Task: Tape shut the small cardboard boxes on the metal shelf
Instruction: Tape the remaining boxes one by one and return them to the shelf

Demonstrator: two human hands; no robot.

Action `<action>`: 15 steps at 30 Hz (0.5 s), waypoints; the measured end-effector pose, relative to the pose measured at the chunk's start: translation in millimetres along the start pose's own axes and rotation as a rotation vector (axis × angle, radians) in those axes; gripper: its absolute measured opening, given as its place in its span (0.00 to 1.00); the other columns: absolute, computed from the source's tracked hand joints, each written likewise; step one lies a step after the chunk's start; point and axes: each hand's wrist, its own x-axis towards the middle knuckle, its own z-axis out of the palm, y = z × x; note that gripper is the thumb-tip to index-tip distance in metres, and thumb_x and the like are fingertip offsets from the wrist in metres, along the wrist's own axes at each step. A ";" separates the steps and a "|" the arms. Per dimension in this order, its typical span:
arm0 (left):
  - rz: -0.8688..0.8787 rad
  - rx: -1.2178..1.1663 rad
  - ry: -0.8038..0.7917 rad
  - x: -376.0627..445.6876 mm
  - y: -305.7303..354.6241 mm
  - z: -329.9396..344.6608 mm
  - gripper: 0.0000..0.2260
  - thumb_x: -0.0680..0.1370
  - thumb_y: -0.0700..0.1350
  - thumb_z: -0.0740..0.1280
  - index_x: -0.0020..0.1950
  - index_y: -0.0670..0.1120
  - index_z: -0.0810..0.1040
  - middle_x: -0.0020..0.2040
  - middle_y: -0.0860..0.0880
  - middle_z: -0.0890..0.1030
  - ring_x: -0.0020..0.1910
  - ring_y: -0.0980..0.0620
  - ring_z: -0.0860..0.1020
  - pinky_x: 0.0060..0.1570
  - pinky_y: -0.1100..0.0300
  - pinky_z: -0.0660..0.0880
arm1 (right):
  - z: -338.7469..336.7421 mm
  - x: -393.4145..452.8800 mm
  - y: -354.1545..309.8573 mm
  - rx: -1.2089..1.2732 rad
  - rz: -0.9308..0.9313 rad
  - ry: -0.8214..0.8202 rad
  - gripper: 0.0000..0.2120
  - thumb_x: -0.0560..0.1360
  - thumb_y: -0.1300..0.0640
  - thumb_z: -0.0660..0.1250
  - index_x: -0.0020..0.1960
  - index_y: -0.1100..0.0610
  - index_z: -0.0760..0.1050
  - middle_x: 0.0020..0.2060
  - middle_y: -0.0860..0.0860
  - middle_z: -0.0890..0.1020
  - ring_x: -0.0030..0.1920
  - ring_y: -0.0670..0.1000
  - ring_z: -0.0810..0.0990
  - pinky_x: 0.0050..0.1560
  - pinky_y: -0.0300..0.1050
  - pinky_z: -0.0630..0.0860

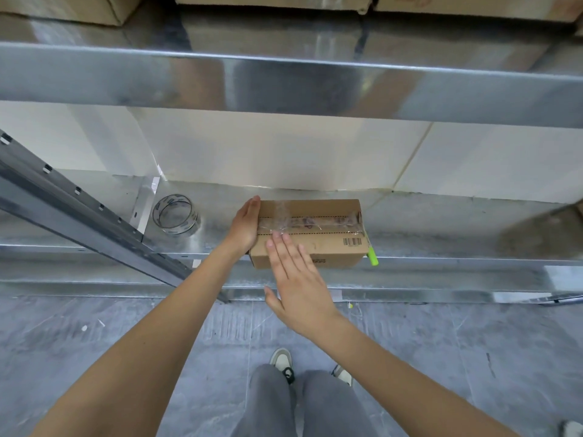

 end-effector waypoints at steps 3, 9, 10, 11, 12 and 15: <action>0.009 -0.029 0.038 0.0 2.5 1.1 0.20 0.85 0.54 0.50 0.67 0.45 0.73 0.59 0.50 0.76 0.58 0.53 0.74 0.57 0.67 0.64 | -9.2 -1.3 4.3 0.139 -0.031 0.046 0.35 0.81 0.45 0.55 0.79 0.56 0.41 0.78 0.49 0.41 0.77 0.46 0.36 0.77 0.51 0.37; 0.039 -0.079 0.445 -21.1 -3.5 -7.9 0.16 0.84 0.50 0.54 0.57 0.40 0.76 0.39 0.50 0.73 0.40 0.54 0.76 0.40 0.60 0.70 | -41.9 -3.0 78.2 0.450 0.626 0.535 0.25 0.81 0.49 0.60 0.73 0.60 0.64 0.70 0.60 0.68 0.71 0.60 0.64 0.72 0.52 0.59; -0.008 -0.100 0.408 -26.4 -6.3 -8.7 0.17 0.84 0.49 0.53 0.60 0.41 0.76 0.43 0.48 0.76 0.45 0.48 0.78 0.44 0.57 0.72 | -45.8 1.7 93.3 0.544 0.769 0.491 0.26 0.81 0.47 0.59 0.74 0.60 0.64 0.68 0.62 0.67 0.70 0.61 0.64 0.69 0.51 0.61; -0.053 -0.133 0.331 -31.8 -6.6 -8.2 0.18 0.85 0.49 0.52 0.63 0.43 0.76 0.47 0.45 0.78 0.48 0.43 0.79 0.47 0.54 0.74 | -49.0 7.7 105.9 0.644 0.866 0.407 0.27 0.81 0.45 0.56 0.74 0.60 0.64 0.67 0.63 0.68 0.69 0.61 0.66 0.65 0.50 0.65; -0.080 -0.161 0.240 -37.0 -5.0 -6.6 0.18 0.85 0.50 0.51 0.64 0.45 0.76 0.50 0.42 0.79 0.49 0.41 0.79 0.49 0.51 0.76 | -52.4 13.7 114.3 0.745 0.910 0.301 0.28 0.82 0.42 0.53 0.73 0.59 0.66 0.66 0.62 0.70 0.66 0.61 0.69 0.56 0.49 0.70; -0.063 -0.190 0.134 -53.1 7.3 -0.3 0.18 0.85 0.51 0.50 0.59 0.47 0.78 0.52 0.41 0.81 0.51 0.42 0.79 0.56 0.45 0.76 | -60.0 20.1 115.7 0.952 0.872 0.120 0.31 0.81 0.36 0.45 0.65 0.55 0.75 0.57 0.52 0.76 0.52 0.54 0.74 0.36 0.41 0.69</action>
